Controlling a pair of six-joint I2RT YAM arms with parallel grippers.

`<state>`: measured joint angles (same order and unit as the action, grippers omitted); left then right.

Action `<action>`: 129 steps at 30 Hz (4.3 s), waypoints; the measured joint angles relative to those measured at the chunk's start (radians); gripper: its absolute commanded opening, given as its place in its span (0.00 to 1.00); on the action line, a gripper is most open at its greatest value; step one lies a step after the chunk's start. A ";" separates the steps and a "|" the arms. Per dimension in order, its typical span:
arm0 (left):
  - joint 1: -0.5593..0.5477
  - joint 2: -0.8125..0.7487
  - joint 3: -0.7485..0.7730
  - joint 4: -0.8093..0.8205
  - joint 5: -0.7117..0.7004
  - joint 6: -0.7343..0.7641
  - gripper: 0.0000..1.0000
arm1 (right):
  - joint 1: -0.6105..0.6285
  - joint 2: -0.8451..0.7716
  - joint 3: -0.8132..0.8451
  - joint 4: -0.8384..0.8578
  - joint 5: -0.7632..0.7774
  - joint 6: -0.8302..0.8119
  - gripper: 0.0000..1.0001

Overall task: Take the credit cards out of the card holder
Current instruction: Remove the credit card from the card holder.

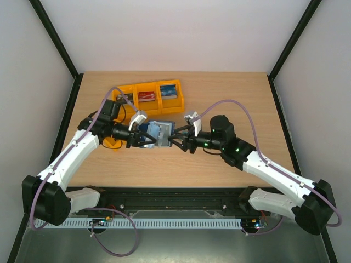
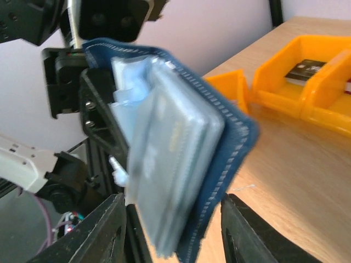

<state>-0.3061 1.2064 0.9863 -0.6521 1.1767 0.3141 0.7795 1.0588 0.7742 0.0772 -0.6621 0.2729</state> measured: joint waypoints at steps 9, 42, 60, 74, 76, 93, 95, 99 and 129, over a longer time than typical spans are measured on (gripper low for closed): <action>0.003 0.000 0.000 -0.033 0.008 0.022 0.02 | -0.041 0.004 -0.021 -0.016 0.038 0.000 0.44; 0.013 -0.004 -0.002 -0.012 0.001 -0.012 0.68 | 0.020 0.159 -0.050 0.240 -0.119 0.180 0.02; -0.011 0.020 0.015 0.108 -0.256 -0.124 0.97 | 0.067 0.290 0.104 0.074 0.075 0.339 0.02; -0.011 0.023 0.035 0.146 -0.393 -0.192 0.83 | 0.067 0.272 0.105 0.055 0.084 0.340 0.02; 0.005 0.016 0.036 0.146 -0.395 -0.195 0.83 | 0.066 0.258 0.105 0.045 0.089 0.336 0.02; -0.011 0.015 0.097 0.145 -0.378 -0.196 0.99 | 0.072 0.264 0.123 0.055 0.076 0.349 0.02; -0.022 0.019 0.103 0.150 -0.392 -0.199 0.99 | 0.073 0.279 0.132 0.056 0.072 0.355 0.02; -0.039 0.031 0.105 0.155 -0.437 -0.204 0.99 | 0.072 0.292 0.134 0.062 0.069 0.374 0.02; -0.044 0.045 0.109 0.190 -0.758 -0.199 0.99 | 0.065 0.276 0.134 0.002 0.166 0.393 0.02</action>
<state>-0.3500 1.2518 1.0950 -0.4618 0.4191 0.1154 0.8444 1.3346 0.9077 0.0788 -0.4957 0.6659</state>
